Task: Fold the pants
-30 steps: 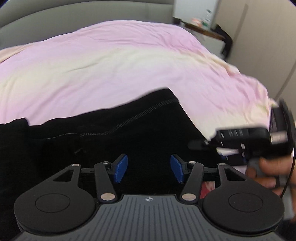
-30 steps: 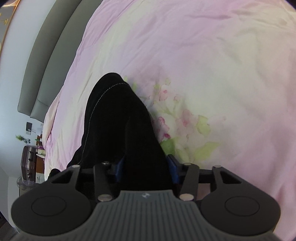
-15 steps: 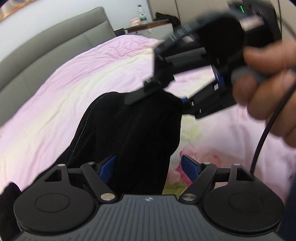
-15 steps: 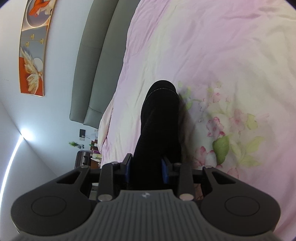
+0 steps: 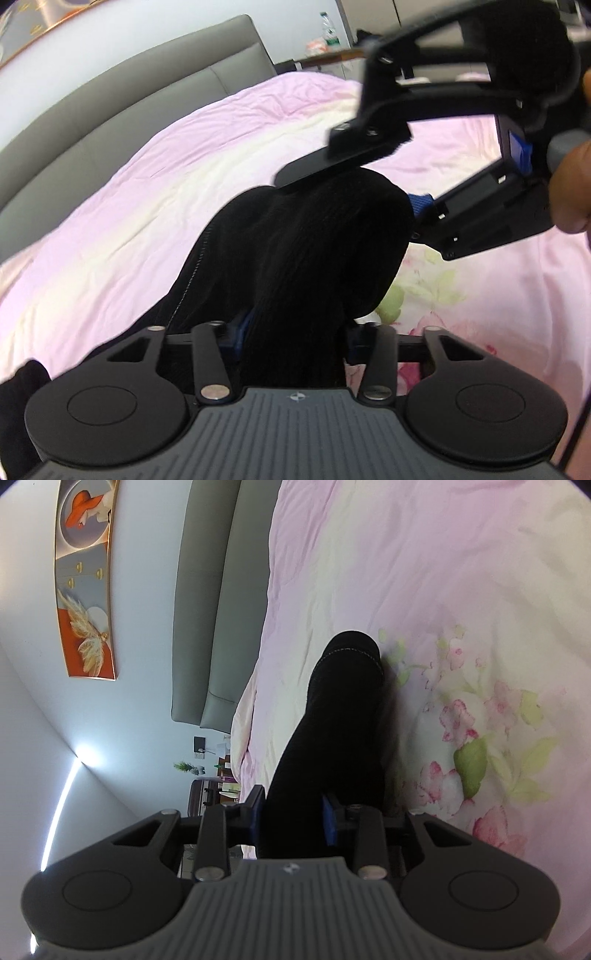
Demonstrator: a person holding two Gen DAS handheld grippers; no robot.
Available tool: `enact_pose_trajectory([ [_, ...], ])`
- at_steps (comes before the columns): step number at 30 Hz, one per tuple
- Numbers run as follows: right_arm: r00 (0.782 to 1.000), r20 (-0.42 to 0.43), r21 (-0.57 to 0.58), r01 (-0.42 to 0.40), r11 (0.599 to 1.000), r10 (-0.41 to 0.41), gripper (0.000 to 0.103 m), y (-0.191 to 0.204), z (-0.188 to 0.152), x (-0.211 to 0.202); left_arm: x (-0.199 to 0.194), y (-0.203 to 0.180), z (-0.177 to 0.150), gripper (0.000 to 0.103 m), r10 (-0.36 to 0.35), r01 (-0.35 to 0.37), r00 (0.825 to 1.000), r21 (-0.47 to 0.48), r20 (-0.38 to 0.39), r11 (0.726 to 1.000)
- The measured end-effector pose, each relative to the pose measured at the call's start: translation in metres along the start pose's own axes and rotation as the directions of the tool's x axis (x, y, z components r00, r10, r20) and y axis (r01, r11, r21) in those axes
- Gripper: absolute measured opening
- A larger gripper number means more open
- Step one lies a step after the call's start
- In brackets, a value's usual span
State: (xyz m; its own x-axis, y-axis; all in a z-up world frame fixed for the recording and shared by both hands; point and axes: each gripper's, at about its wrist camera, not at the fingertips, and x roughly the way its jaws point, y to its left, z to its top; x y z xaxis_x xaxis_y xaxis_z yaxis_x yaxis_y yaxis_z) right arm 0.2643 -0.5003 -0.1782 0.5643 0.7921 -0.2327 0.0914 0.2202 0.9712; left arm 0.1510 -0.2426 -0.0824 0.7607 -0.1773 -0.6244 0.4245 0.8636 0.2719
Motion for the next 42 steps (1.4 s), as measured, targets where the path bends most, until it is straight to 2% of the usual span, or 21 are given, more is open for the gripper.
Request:
enact_pose_trajectory([
  [1,1.000,0.018,0.023,-0.004,1.000,0.003,0.038,-0.003,0.002,-0.002,-0.003,0.004,-0.002,0.037,-0.008,0.008,1.000,-0.014,0.010,1.000],
  [2,0.999,0.042,0.040,0.004,0.999,-0.006,0.053,-0.005,0.006,-0.002,-0.006,0.006,-0.004,0.036,-0.015,0.015,1.000,-0.020,0.020,1.000],
  [3,0.997,0.078,0.050,0.027,0.998,-0.031,0.073,-0.007,0.011,-0.003,-0.010,0.008,-0.006,0.036,-0.015,0.016,0.999,-0.019,0.033,1.000],
  [4,0.990,0.115,0.057,0.070,0.996,-0.076,0.077,-0.008,0.017,-0.003,-0.013,0.008,-0.008,0.036,-0.013,0.014,0.999,-0.017,0.045,1.000],
  [5,0.985,0.130,0.059,0.103,0.993,-0.110,0.078,-0.010,0.023,0.001,-0.014,0.008,-0.009,0.035,-0.015,0.016,0.999,-0.019,0.051,1.000],
  [8,0.986,0.093,0.094,0.128,0.987,-0.137,0.078,-0.020,0.036,0.023,-0.017,0.007,-0.011,0.035,-0.027,0.028,0.998,-0.038,0.050,0.999],
  [10,0.988,0.027,0.095,0.149,0.984,-0.152,0.073,-0.027,0.038,0.042,-0.019,0.008,-0.011,0.036,-0.030,0.032,0.998,-0.037,0.046,0.999],
  [11,0.986,0.009,0.075,0.166,0.983,-0.168,0.064,-0.028,0.039,0.051,-0.019,0.008,-0.011,0.035,-0.034,0.036,0.999,-0.036,0.043,0.999],
  [12,0.986,-0.002,0.046,0.169,0.985,-0.169,0.041,-0.026,0.040,0.057,-0.019,0.010,-0.011,0.035,-0.042,0.044,0.998,-0.041,0.040,0.998],
  [13,0.987,-0.009,0.013,0.161,0.987,-0.161,0.029,-0.023,0.040,0.062,-0.019,0.011,-0.012,0.035,-0.051,0.053,0.998,-0.050,0.037,0.997],
  [15,0.986,0.003,-0.054,0.167,0.985,-0.167,0.021,-0.014,0.038,0.063,-0.023,0.014,-0.013,0.035,-0.058,0.061,0.997,-0.076,0.045,0.995],
  [19,0.990,0.017,-0.188,0.141,0.972,-0.140,0.019,0.008,0.028,0.060,-0.031,0.026,-0.016,0.035,-0.070,0.079,0.995,-0.134,0.074,0.988],
  [24,0.991,0.038,-0.270,0.137,0.953,-0.131,0.018,0.038,0.007,0.057,-0.050,0.044,-0.019,0.035,-0.075,0.093,0.991,-0.165,0.115,0.982],
  [27,0.990,0.054,-0.335,0.139,0.932,-0.129,0.018,0.070,-0.010,0.061,-0.067,0.062,-0.025,0.034,-0.069,0.103,0.985,-0.218,0.159,0.971],
  [30,0.989,0.059,-0.410,0.148,0.900,-0.136,0.018,0.110,-0.034,0.069,-0.097,0.084,-0.043,0.034,-0.055,0.122,0.976,-0.319,0.210,0.940],
  [35,0.990,0.019,-0.556,0.127,0.821,-0.140,0.018,0.184,-0.084,0.105,-0.139,0.136,-0.070,0.034,-0.019,0.178,0.948,-0.483,0.316,0.857],
  [39,0.989,-0.041,-0.671,0.079,0.737,-0.143,0.018,0.238,-0.139,0.146,-0.174,0.181,-0.104,0.034,0.028,0.234,0.917,-0.594,0.398,0.769],
  [42,0.972,-0.055,-0.752,0.110,0.650,-0.228,0.018,0.265,-0.179,0.189,-0.180,0.213,-0.140,0.034,0.047,0.273,0.909,-0.674,0.415,0.686],
])
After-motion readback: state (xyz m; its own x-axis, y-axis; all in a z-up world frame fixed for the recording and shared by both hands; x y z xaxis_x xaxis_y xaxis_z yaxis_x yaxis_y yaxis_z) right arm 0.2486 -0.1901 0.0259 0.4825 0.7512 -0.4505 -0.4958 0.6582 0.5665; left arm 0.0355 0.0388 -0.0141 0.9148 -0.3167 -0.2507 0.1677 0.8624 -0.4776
